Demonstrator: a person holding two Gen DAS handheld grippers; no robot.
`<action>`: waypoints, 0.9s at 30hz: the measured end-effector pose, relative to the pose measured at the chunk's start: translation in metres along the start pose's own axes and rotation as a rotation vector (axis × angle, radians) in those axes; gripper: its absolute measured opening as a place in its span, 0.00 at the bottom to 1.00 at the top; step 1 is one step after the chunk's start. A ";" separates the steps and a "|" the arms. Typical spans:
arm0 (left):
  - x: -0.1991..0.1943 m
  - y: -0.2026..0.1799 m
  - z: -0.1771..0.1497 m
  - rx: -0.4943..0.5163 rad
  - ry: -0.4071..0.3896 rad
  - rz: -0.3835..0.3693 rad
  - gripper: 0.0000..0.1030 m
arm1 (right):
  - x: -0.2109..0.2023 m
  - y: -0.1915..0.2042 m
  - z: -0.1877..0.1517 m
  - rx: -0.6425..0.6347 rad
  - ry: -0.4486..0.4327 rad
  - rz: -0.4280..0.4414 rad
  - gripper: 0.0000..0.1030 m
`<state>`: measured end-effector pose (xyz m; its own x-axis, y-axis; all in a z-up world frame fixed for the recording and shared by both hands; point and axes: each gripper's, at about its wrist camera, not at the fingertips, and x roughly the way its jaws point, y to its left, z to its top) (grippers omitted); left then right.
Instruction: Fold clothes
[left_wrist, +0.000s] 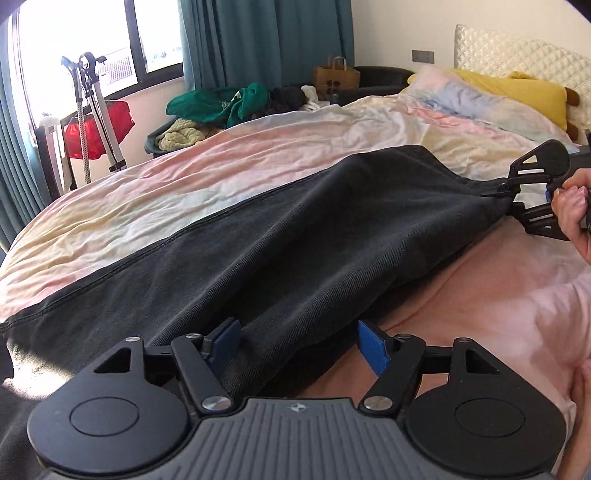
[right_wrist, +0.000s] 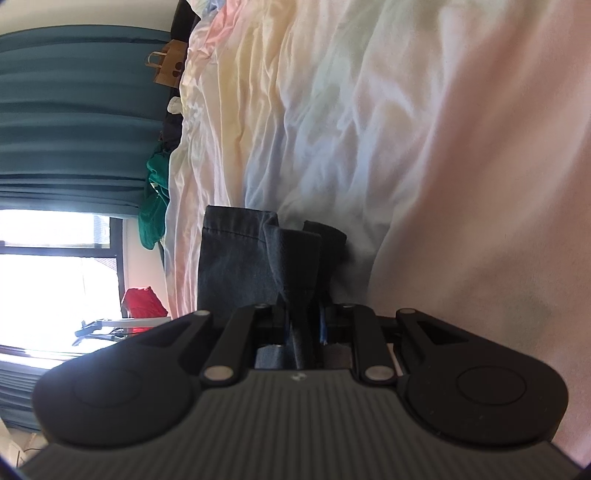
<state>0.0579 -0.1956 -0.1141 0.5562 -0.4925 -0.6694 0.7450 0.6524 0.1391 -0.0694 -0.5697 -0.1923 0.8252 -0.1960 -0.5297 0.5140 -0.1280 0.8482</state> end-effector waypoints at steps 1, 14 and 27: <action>0.003 0.002 0.000 -0.007 0.006 0.000 0.64 | 0.001 0.000 0.000 0.002 0.000 0.000 0.17; -0.015 0.011 -0.007 -0.029 -0.055 -0.030 0.09 | 0.005 0.019 -0.005 -0.088 -0.060 0.104 0.15; -0.004 0.020 -0.036 -0.169 -0.021 -0.076 0.11 | 0.014 0.020 0.000 -0.075 -0.056 0.112 0.15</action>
